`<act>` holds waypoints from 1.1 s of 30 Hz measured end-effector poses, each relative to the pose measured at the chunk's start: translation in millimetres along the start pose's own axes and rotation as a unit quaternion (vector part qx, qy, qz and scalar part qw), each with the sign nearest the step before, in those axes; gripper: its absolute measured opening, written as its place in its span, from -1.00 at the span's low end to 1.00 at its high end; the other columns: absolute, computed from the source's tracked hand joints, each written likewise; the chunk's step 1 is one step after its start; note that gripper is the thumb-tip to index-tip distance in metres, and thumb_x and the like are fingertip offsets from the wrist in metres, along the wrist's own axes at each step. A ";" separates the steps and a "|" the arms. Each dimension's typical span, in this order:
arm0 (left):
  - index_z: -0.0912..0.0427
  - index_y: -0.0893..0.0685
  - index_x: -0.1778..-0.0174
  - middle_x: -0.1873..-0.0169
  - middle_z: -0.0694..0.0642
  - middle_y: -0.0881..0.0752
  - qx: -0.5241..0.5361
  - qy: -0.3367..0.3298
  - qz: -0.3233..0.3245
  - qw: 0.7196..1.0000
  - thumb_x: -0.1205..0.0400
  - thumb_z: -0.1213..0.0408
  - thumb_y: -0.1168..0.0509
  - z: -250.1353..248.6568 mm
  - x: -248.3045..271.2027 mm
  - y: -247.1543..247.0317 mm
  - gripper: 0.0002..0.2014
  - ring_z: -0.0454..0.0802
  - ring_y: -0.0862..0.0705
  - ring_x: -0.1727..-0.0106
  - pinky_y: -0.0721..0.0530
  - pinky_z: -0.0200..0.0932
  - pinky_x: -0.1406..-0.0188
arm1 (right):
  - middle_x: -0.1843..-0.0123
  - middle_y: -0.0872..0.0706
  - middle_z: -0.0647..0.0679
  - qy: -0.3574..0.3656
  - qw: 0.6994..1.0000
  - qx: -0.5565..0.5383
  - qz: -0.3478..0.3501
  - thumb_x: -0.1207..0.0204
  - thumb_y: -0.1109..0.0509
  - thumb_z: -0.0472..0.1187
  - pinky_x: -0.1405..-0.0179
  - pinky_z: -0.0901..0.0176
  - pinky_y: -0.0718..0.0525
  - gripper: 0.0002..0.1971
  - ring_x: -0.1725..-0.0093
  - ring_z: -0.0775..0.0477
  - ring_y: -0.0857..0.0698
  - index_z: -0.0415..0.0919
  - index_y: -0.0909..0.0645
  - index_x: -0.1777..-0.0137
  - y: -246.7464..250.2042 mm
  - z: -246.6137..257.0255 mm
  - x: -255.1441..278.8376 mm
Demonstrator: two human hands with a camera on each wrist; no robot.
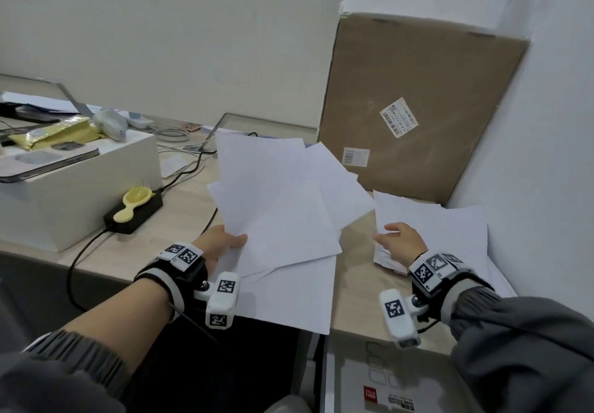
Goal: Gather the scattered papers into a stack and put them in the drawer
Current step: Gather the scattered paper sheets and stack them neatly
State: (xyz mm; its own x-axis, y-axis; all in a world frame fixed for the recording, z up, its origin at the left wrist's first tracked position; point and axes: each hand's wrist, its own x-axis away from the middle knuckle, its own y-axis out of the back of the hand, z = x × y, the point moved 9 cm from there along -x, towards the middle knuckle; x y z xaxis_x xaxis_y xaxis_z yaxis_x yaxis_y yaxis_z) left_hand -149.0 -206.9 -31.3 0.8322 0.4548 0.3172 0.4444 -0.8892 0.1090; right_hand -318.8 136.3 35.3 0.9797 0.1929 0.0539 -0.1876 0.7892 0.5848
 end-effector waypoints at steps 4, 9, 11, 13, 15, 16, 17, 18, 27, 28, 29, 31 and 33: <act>0.44 -0.55 -0.36 -0.30 0.43 -0.64 0.025 -0.012 0.035 0.999 -0.38 0.32 -0.52 1.9 -0.3 -3.6 -0.37 0.41 -0.61 -0.33 -0.45 0.40 -0.42 | -0.13 -0.70 -0.11 -0.001 0.995 -0.099 0.006 -0.52 -0.39 0.10 0.21 0.11 -0.61 -0.47 0.05 -0.07 -0.75 -0.19 -0.46 -0.38 -1.2 13.8 -1.6; 0.41 -0.56 -0.36 -0.27 0.39 -0.67 0.011 -0.006 0.087 0.996 -0.28 0.27 -0.52 -0.2 2.1 -24.6 -0.29 0.38 -0.62 -0.32 -0.48 0.37 -0.42 | 0.19 -0.62 -0.16 0.001 0.996 -0.086 0.003 -0.49 -0.47 -0.14 0.51 0.21 -0.37 -0.82 0.39 -0.02 -0.51 -0.23 -0.56 0.14 17.0 18.5 -9.3; 0.43 -0.56 -0.36 -0.28 0.42 -0.66 0.018 0.004 0.092 0.996 -0.42 0.38 -0.46 -0.4 7.4 -30.9 -0.43 0.41 -0.61 -0.33 -0.46 0.39 -0.43 | 0.33 -0.58 -0.18 0.004 0.998 -0.059 0.003 -0.47 -0.48 -0.23 0.54 0.22 -0.35 -0.82 0.46 -0.03 -0.46 -0.28 -0.57 0.26 23.1 17.3 -12.1; 0.43 -0.56 -0.36 -0.28 0.43 -0.66 0.020 0.026 0.097 0.995 -0.47 0.45 -0.42 5.0 8.6 -35.9 -0.50 0.43 -0.61 -0.33 -0.45 0.41 -0.42 | 0.42 -0.59 -0.17 0.016 0.999 -0.041 -0.013 -0.48 -0.46 -0.28 0.54 0.22 -0.39 -0.81 0.49 -0.03 -0.52 -0.28 -0.56 0.32 29.1 19.6 -13.4; 0.40 -0.56 -0.35 -0.27 0.42 -0.67 0.022 0.050 0.120 0.991 -0.53 0.47 -0.39 10.5 8.2 -43.5 -0.56 0.43 -0.61 -0.33 -0.46 0.41 -0.40 | 0.43 -0.66 -0.17 0.030 0.998 -0.047 -0.039 -0.48 -0.45 -0.30 0.48 0.20 -0.48 -0.78 0.45 -0.04 -0.64 -0.26 -0.53 0.36 34.9 23.3 -15.6; 0.37 -0.57 -0.34 -0.26 0.41 -0.68 0.016 0.060 0.127 0.990 -0.56 0.45 -0.38 13.4 7.7 -46.3 -0.59 0.42 -0.62 -0.32 -0.47 0.41 -0.39 | 0.42 -0.68 -0.17 0.037 0.997 -0.049 -0.050 -0.48 -0.43 -0.31 0.47 0.19 -0.52 -0.81 0.46 -0.01 -0.68 -0.26 -0.54 0.34 38.0 26.2 -15.7; 0.35 -0.58 -0.33 -0.25 0.38 -0.69 0.003 0.069 0.132 0.989 -0.54 0.39 -0.41 16.0 6.4 -48.4 -0.57 0.41 -0.63 -0.31 -0.48 0.42 -0.38 | 0.41 -0.68 -0.17 0.042 0.996 -0.053 -0.059 -0.49 -0.42 -0.33 0.49 0.21 -0.55 -0.86 0.50 0.04 -0.70 -0.28 -0.56 0.27 40.7 29.8 -16.5; 0.32 -0.59 -0.33 -0.23 0.36 -0.71 -0.018 0.069 0.132 0.989 -0.47 0.30 -0.47 19.5 -2.4 -46.9 -0.50 0.40 -0.65 -0.29 -0.49 0.43 -0.37 | 0.40 -0.69 -0.18 0.047 0.995 -0.059 -0.065 -0.49 -0.39 -0.34 0.55 0.25 -0.58 -0.94 0.57 0.11 -0.70 -0.31 -0.58 0.18 43.6 33.7 -17.1; 0.36 -0.62 -0.30 -0.17 0.32 -0.75 -0.130 0.082 0.108 0.982 -0.46 0.24 -0.49 25.4 -18.5 -43.2 -0.49 0.35 -0.68 -0.24 -0.52 0.32 -0.38 | 0.36 -0.60 -0.08 0.207 0.949 -0.052 -0.233 -0.60 -0.21 -0.36 0.75 0.60 -0.39 -0.84 0.69 0.41 -0.56 -0.28 -0.46 0.22 112.7 108.7 19.1; 0.35 -0.62 -0.31 -0.17 0.31 -0.75 -0.127 0.086 0.114 0.981 -0.35 0.22 -0.53 32.6 -31.9 -41.9 -0.40 0.34 -0.68 -0.25 -0.51 0.33 -0.39 | 0.43 -0.55 -0.04 0.243 0.943 -0.044 -0.225 -0.62 -0.22 -0.36 0.73 0.59 -0.41 -0.78 0.67 0.41 -0.58 -0.23 -0.44 0.28 111.2 118.2 25.6; 0.35 -0.61 -0.33 -0.19 0.30 -0.74 -0.123 0.090 0.127 0.980 -0.31 0.24 -0.53 31.3 -27.5 -46.9 -0.35 0.34 -0.67 -0.27 -0.49 0.32 -0.41 | 0.44 -0.59 -0.03 0.271 0.939 -0.043 -0.208 -0.63 -0.22 -0.36 0.69 0.56 -0.48 -0.76 0.61 0.37 -0.64 -0.16 -0.47 0.29 107.0 124.3 28.4; 0.37 -0.56 -0.36 -0.25 0.32 -0.70 -0.094 0.088 0.147 0.981 -0.37 0.35 -0.49 23.1 -11.5 -57.0 -0.40 0.33 -0.62 -0.33 -0.45 0.29 -0.45 | 0.30 -0.74 -0.12 0.290 0.942 -0.057 -0.158 -0.63 -0.24 -0.38 0.55 0.47 -0.64 -0.77 0.37 0.16 -0.79 -0.06 -0.61 0.16 92.6 123.5 26.7; 0.40 -0.58 -0.30 -0.15 0.33 -0.73 -0.022 0.076 0.136 0.988 -0.57 0.34 -0.40 16.9 -4.3 -63.2 -0.60 0.31 -0.66 -0.24 -0.54 0.20 -0.36 | 0.10 -0.77 -0.10 0.290 0.949 -0.055 -0.108 -0.60 -0.27 -0.44 0.37 0.42 -0.72 -0.73 0.21 0.15 -0.80 -0.07 -0.69 0.00 72.7 112.4 23.1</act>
State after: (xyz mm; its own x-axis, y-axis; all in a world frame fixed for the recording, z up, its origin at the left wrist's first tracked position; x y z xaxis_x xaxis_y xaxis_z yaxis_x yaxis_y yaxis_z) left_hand -175.1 -151.8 -55.5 0.8578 0.1891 0.4780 0.1935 -0.9803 0.0405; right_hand -301.9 132.6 170.1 0.7987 0.2836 -0.5307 -0.0244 0.8965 0.4425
